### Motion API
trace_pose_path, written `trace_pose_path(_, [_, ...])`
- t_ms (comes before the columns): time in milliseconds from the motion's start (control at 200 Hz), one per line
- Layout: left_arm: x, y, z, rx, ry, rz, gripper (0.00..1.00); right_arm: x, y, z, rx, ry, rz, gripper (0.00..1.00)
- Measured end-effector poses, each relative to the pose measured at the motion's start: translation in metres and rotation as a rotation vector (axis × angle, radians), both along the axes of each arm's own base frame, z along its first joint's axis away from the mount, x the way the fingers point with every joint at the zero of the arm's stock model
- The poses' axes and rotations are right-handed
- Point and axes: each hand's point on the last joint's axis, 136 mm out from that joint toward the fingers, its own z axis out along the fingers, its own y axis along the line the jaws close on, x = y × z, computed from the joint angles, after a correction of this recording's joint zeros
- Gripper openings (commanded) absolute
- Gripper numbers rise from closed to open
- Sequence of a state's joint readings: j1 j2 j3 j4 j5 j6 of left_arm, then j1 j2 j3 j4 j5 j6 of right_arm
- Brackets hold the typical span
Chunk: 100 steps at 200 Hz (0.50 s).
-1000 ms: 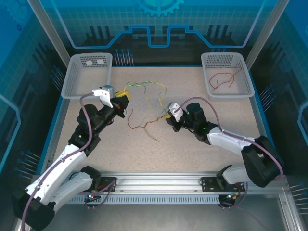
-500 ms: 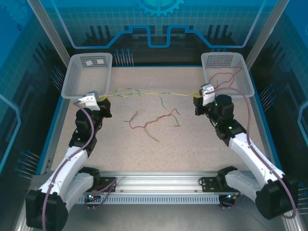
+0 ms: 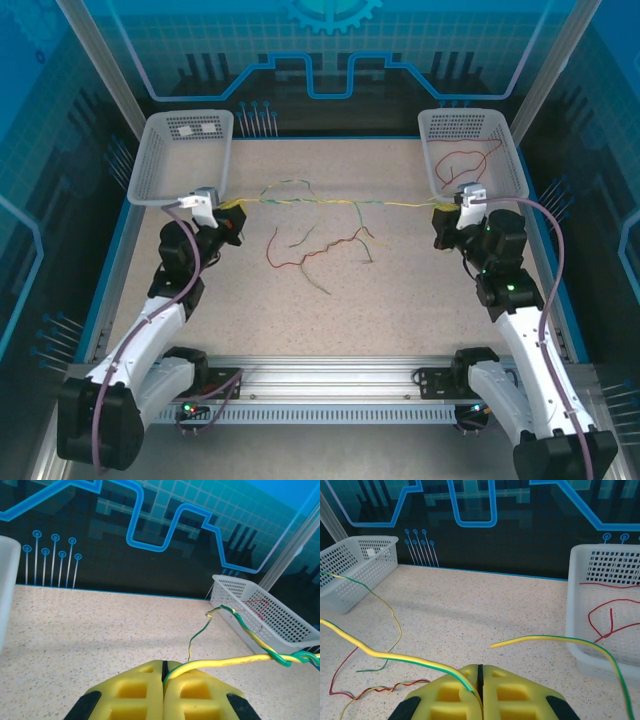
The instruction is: Untangle the cables
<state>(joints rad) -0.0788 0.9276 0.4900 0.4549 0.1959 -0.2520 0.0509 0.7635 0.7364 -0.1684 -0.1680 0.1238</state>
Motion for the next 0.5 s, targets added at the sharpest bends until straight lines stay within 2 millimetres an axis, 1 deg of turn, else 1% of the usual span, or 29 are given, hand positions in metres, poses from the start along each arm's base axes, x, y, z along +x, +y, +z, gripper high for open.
trace_pose_path(125, [0.002,0.001,0.005,0.0,-0.006,-0.024,0.0,-0.002,-0.001,0.0,0.023,0.02,0.006,0.0])
trace_pose_path(305, [0.005,0.003,0.004,0.008,-0.017,-0.048,0.0,-0.005,-0.002,0.004,0.045,0.036,0.015,0.0])
trace_pose_path(395, [0.009,0.004,0.001,0.009,-0.015,-0.054,0.0,-0.006,-0.002,0.005,0.051,0.043,0.013,0.0])
trace_pose_path(500, [0.014,0.008,-0.007,0.007,0.009,-0.05,0.0,-0.007,-0.005,0.003,0.053,0.059,0.006,0.0])
